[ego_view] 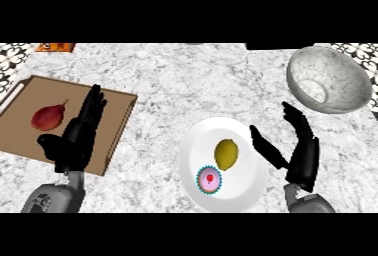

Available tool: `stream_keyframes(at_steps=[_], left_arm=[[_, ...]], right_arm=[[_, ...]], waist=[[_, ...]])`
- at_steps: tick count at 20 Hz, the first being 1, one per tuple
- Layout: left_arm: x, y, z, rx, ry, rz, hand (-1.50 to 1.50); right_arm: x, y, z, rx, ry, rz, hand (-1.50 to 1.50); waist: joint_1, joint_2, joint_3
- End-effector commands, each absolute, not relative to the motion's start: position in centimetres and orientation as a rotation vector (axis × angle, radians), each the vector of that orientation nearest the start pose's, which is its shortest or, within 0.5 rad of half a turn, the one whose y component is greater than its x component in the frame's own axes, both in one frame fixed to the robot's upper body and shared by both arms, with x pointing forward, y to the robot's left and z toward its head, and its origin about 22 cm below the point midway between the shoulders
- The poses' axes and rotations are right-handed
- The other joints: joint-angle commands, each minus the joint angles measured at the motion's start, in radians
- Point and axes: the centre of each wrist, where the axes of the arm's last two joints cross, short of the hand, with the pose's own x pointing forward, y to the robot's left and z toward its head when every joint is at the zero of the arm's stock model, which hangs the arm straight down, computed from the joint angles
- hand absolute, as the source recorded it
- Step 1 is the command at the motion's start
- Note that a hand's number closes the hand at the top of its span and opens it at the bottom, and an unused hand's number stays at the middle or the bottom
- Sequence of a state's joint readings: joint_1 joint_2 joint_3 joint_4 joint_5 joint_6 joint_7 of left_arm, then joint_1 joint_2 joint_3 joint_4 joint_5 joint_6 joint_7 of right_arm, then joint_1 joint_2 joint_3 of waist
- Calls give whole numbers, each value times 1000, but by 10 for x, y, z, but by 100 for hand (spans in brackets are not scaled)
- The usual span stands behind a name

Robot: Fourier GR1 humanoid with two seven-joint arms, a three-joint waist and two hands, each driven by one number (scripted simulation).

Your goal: Pick the lemon from the plate and place it in the bowl

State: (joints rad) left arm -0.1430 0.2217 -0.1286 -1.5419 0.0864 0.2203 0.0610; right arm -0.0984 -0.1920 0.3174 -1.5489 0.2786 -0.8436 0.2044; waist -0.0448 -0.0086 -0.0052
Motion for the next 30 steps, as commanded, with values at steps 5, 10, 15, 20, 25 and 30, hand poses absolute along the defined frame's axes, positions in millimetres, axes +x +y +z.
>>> stream_keyframes(at_steps=[5,10,15,20,25,30], left_arm=[[274,217,21,90,-1585,-86,0],[269,229,23,111,-1581,-105,0],[270,219,25,91,-1583,-107,0],[269,215,30,85,-1599,-116,0],[275,208,38,75,-1594,-116,0],[276,217,36,71,-1598,-117,0]], right_arm=[[206,-110,-20,-981,-1772,-324,-150],[215,-143,-27,-1086,-1554,-278,-150],[217,-136,-3,-1004,-1434,-255,-150],[221,-130,14,-966,-1199,-200,-150],[221,-102,33,-925,-1029,-153,-150],[219,-85,52,-902,-982,-104,-150]], waist=[[21,6,0],[20,7,-4],[28,5,-3],[38,4,-1],[46,5,3],[48,6,4]])
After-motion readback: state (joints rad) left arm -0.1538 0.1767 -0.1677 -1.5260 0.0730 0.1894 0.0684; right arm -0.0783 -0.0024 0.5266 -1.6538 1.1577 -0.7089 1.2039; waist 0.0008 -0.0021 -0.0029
